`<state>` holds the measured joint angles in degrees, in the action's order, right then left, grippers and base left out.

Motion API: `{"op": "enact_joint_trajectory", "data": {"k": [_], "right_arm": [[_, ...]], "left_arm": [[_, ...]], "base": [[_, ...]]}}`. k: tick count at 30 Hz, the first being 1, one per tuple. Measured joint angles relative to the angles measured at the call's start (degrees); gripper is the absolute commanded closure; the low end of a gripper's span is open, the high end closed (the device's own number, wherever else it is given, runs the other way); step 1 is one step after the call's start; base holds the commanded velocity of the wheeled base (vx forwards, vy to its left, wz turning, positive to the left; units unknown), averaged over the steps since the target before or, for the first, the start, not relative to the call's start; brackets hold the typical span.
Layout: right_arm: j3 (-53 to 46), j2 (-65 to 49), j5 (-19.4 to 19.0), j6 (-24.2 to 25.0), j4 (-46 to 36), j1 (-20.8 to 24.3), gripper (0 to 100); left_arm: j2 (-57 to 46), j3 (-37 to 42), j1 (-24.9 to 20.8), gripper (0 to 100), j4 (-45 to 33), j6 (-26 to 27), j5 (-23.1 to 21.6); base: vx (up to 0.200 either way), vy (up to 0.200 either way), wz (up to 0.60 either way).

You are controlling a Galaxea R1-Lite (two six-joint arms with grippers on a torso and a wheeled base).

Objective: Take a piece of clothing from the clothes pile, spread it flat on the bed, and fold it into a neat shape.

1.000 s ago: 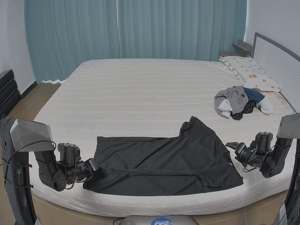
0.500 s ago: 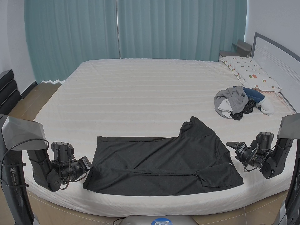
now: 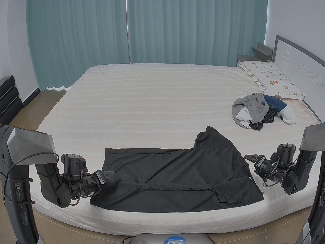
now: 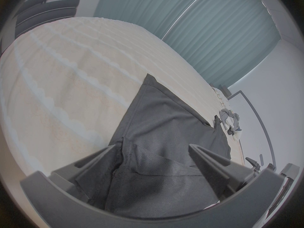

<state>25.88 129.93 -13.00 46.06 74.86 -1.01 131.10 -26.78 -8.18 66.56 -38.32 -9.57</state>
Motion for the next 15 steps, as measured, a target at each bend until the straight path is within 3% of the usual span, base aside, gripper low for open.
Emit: {"op": "enact_joint_trajectory", "data": {"k": [13,14,15], "right_arm": [[0.0,0.2,0.0,0.0,0.0,0.0,0],[0.0,0.2,0.0,0.0,0.0,0.0,0],[0.0,0.2,0.0,0.0,0.0,0.0,0]], "left_arm": [[2.8,-1.4,-1.0,0,0.9,0.3,0.8],[2.9,-1.4,-1.0,100,0.9,0.3,0.8],[2.9,-1.4,-1.0,100,1.0,0.3,0.8]], "base": [[0.0,0.0,0.0],[0.0,0.0,0.0],[0.0,0.0,0.0]]}}
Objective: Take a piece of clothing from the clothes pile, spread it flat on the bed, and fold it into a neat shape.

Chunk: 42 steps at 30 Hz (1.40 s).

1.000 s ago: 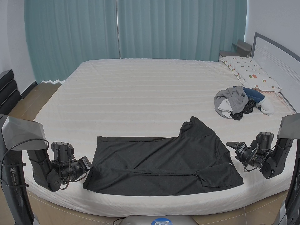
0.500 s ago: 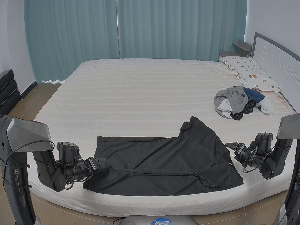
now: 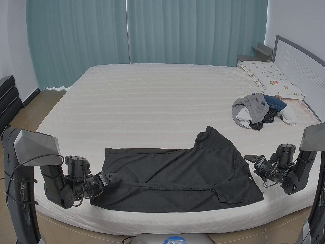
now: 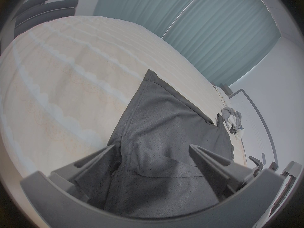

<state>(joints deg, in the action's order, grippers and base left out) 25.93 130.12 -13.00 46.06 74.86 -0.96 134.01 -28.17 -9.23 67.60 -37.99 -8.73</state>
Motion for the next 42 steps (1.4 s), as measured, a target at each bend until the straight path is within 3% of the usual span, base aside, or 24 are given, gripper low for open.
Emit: {"op": "enact_joint_trajectory", "data": {"k": [15,21,36,42], "right_arm": [[-0.4,-0.1,0.0,-0.8,0.2,0.0,0],[-1.5,-0.3,0.0,-1.0,2.3,0.0,0],[-4.3,-0.1,-1.0,-3.2,4.1,1.6,0],[-4.8,0.9,-3.1,-7.3,4.2,2.1,0]], "left_arm": [[0.4,2.0,0.9,100,1.2,0.6,6.5],[0.1,3.6,0.9,100,5.2,0.5,9.2],[-0.7,5.4,1.8,100,7.5,0.8,9.6],[-0.7,5.5,2.0,100,7.4,0.8,9.6]], "base": [[0.0,0.0,0.0],[0.0,0.0,0.0],[0.0,0.0,0.0],[0.0,0.0,0.0]]}}
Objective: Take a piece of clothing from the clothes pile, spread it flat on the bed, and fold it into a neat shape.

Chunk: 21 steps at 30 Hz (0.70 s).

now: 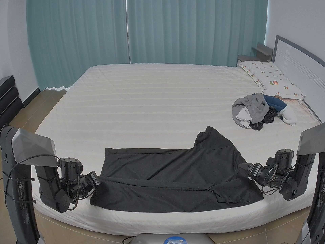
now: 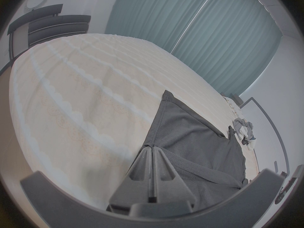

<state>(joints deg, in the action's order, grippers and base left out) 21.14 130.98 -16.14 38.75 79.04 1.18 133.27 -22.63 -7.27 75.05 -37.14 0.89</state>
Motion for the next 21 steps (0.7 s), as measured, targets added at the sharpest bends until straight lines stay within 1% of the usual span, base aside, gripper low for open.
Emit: {"op": "enact_joint_trajectory", "data": {"k": [4,13,19,21], "right_arm": [[-0.4,1.4,-0.3,-3.1,1.5,-0.2,0],[-2.3,6.6,-0.6,-7.9,9.8,-0.7,0],[-3.3,8.7,-0.7,-8.5,10.0,-0.7,0],[-3.6,9.0,-0.7,-9.4,10.0,-0.8,0]], "left_arm": [[0.0,0.2,0.0,100,0.0,0.0,-0.1],[0.0,0.3,-0.1,100,-0.1,0.0,-0.1],[0.1,0.4,-0.1,100,-0.1,0.0,-0.1],[0.1,0.4,-0.1,100,-0.1,0.0,-0.1]], "base": [[0.0,0.0,0.0],[0.0,0.0,0.0],[0.0,0.0,0.0],[0.0,0.0,0.0]]}}
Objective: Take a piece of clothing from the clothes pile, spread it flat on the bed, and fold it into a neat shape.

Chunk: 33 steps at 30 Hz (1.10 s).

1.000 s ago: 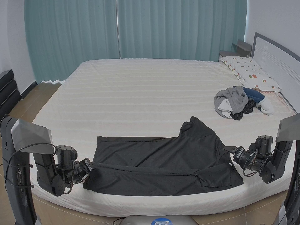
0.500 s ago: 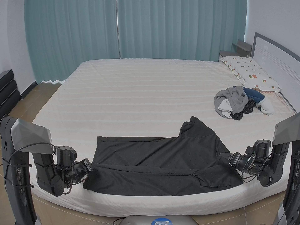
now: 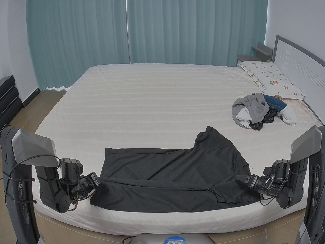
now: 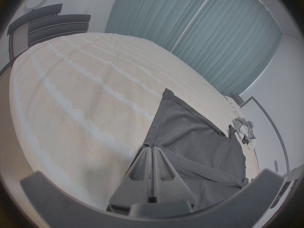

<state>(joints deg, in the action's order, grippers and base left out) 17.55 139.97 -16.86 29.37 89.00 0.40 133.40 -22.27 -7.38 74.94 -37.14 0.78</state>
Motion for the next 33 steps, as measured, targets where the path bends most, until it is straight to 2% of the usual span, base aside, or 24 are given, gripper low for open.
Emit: {"op": "enact_joint_trajectory", "data": {"k": [1,10,21,33], "right_arm": [[-0.1,0.1,0.0,-0.5,0.0,0.0,100],[-0.7,0.4,0.0,-1.2,0.0,-0.4,100],[0.3,-1.9,-0.2,0.3,0.0,-2.5,100],[2.7,-1.6,0.3,1.2,0.0,-2.1,100]], "left_arm": [[0.0,0.0,0.0,100,0.0,0.0,0.0],[0.0,0.0,-0.1,100,0.0,0.0,0.0],[0.4,0.0,-0.2,100,-0.1,0.1,0.0],[1.7,-0.7,-0.3,100,0.1,0.3,-0.1]], "base": [[0.0,0.0,0.0],[0.0,0.0,0.0],[0.0,0.0,0.0],[0.0,0.0,0.0]]}}
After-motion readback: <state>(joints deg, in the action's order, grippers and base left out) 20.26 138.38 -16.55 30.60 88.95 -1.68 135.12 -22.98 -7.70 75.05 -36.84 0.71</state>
